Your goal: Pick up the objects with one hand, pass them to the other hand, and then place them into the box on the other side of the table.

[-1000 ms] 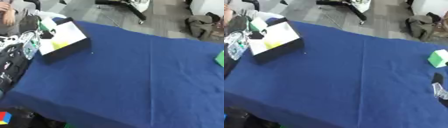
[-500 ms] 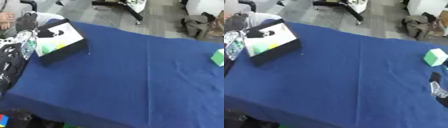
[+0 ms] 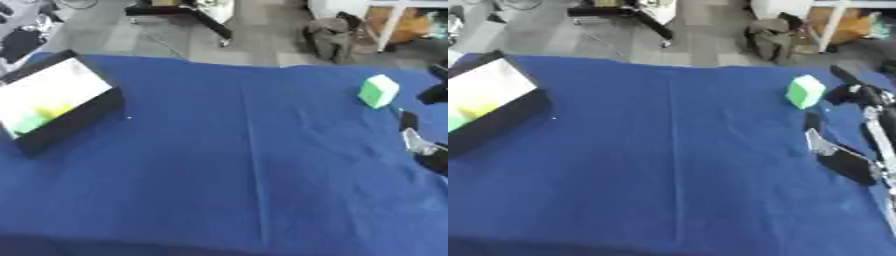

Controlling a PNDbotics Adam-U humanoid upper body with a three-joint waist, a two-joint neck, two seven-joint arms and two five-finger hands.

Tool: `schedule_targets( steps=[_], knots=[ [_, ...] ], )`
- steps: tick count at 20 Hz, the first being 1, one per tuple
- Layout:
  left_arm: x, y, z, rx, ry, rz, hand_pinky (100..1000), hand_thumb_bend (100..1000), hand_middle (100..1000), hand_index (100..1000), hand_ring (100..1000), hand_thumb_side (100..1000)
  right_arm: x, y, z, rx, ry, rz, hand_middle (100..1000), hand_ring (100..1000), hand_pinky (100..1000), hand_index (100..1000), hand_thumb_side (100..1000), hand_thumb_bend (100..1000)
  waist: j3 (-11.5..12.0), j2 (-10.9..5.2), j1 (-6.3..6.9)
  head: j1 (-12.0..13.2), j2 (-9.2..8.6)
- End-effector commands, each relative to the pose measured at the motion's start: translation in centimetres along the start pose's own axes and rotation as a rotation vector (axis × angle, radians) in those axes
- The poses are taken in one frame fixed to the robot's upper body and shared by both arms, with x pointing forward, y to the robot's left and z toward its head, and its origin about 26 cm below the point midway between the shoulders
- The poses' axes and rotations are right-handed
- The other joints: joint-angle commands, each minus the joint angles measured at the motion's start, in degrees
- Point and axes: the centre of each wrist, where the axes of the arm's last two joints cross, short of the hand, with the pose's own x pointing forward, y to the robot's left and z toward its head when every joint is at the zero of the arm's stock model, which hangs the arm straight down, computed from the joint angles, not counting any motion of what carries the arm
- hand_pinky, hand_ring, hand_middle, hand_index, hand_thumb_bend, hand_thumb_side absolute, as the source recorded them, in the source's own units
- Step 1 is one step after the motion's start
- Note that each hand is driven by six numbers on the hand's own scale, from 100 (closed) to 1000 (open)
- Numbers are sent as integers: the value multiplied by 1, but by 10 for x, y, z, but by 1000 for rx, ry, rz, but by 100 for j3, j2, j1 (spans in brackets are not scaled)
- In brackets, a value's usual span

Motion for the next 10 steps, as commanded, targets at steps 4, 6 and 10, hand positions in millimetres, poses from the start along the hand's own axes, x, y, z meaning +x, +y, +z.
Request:
schedule_targets(
  steps=[4,6,10],
  knots=[
    [83,-2,49,-242,-329,503,871,321,587,827,638,780,-62,-36,-4,120,233,59,624,641,681,968,702,100,223,-11,-57,-1836,-14],
    [99,-5,62,-308,-382,589,871,317,579,825,631,787,-96,-43,-4,159,360,82,647,644,683,973,774,100,353,29,-102,-2156,-14],
    [119,-15,78,-414,-456,711,869,307,568,821,622,806,-154,-49,3,143,622,91,662,639,675,967,902,100,643,123,-207,-2605,-14]
  ],
)
